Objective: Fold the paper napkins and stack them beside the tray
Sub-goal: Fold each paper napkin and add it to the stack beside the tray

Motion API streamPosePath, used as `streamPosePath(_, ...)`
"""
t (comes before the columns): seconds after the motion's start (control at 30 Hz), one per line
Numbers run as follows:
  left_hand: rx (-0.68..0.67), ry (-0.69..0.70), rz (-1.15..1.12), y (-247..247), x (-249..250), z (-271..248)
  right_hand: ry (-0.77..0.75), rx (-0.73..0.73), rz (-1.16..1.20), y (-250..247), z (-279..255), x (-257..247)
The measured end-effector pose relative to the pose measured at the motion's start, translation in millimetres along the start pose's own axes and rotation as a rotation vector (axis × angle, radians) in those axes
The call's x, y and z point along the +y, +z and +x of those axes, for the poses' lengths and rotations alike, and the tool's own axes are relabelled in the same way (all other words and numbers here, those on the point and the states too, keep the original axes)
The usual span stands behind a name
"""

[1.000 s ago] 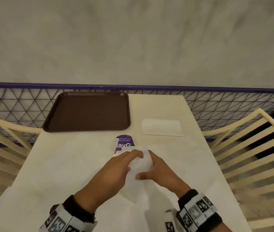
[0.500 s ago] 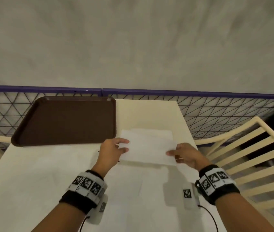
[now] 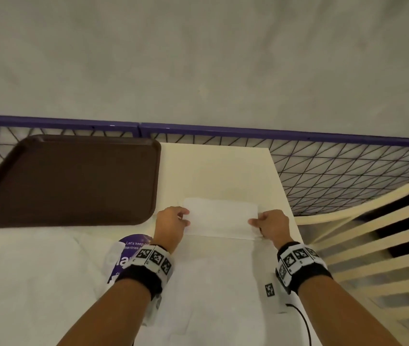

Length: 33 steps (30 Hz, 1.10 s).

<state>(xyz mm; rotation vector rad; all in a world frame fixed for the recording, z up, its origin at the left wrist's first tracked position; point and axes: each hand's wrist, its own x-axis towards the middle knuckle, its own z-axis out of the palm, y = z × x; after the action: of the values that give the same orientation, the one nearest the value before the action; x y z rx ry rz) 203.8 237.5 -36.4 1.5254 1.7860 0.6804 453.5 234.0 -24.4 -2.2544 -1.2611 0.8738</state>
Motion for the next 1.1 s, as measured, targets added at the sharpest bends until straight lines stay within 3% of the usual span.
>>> streamPosePath(0.23,-0.062,0.076,0.397,1,9,-8,-0.048,0.106,-0.184,12,-3,5)
streamPosePath(0.43,-0.264,0.069,0.737,-27,23,-26,-0.175,-0.007,-0.317,5,-16,5)
streamPosePath(0.6,-0.180,0.065,0.715,-85,-8,-67,-0.204,-0.003,-0.231,-18,-51,-3)
streamPosePath(0.73,-0.070,0.009,0.695,-163,-69,-101,-0.287,0.166,-0.141,-31,-105,1)
streamPosePath(0.83,-0.086,-0.080,0.638,-211,-119,-117,-0.260,0.157,-0.092,-26,-142,17)
streamPosePath(0.97,-0.177,-0.144,0.548,-225,-154,-119,-0.300,0.141,0.050,-4,-213,-3)
streamPosePath(1.1,-0.199,-0.170,0.585,-214,-156,-112,-0.229,0.006,0.185,28,-256,-3)
